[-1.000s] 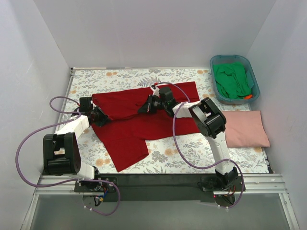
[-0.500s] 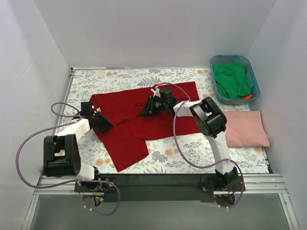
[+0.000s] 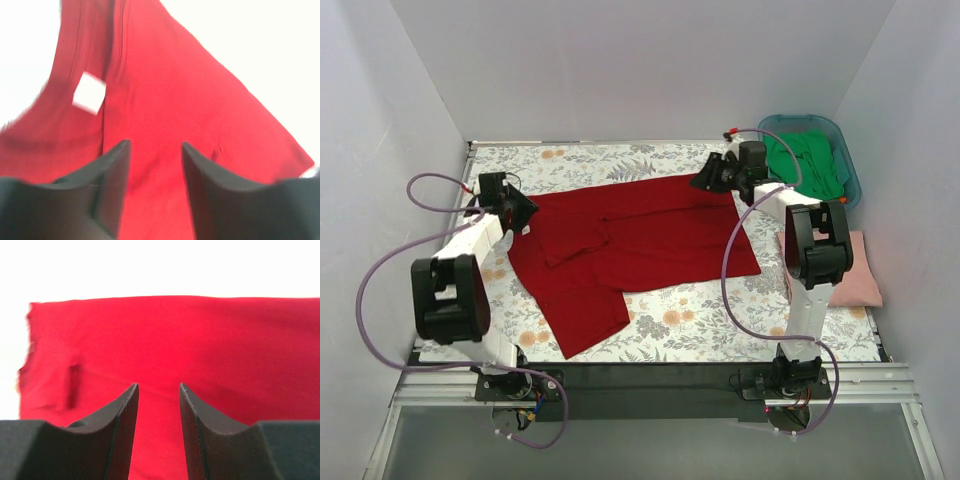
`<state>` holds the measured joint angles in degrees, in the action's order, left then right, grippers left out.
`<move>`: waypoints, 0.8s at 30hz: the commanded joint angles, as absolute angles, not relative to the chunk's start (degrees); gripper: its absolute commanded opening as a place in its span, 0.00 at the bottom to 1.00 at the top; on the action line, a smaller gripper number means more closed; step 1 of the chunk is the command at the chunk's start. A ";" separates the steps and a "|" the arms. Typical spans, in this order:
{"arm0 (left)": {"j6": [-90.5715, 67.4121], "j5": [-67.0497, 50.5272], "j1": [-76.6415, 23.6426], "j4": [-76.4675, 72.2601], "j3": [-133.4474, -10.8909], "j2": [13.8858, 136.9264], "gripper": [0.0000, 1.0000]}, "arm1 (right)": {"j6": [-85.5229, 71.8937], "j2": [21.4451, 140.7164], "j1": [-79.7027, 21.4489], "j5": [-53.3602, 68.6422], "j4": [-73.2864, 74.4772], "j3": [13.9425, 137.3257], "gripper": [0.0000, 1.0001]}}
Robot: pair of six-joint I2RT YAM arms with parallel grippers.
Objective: Fold and stack the t-shirts
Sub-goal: Fold the tshirt
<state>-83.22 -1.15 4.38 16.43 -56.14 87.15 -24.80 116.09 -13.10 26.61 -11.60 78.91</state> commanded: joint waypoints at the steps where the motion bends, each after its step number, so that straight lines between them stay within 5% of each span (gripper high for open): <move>1: -80.78 2.19 4.75 12.14 -62.29 95.96 0.41 | -19.95 117.59 -9.95 24.26 -7.91 79.45 0.45; 19: -74.88 4.66 5.27 13.35 -84.45 125.76 0.36 | -19.34 128.76 -1.58 17.58 -3.87 86.13 0.45; 24: -74.09 3.61 5.36 15.38 -88.77 125.09 0.53 | -17.84 126.75 -1.14 18.54 -1.76 90.08 0.45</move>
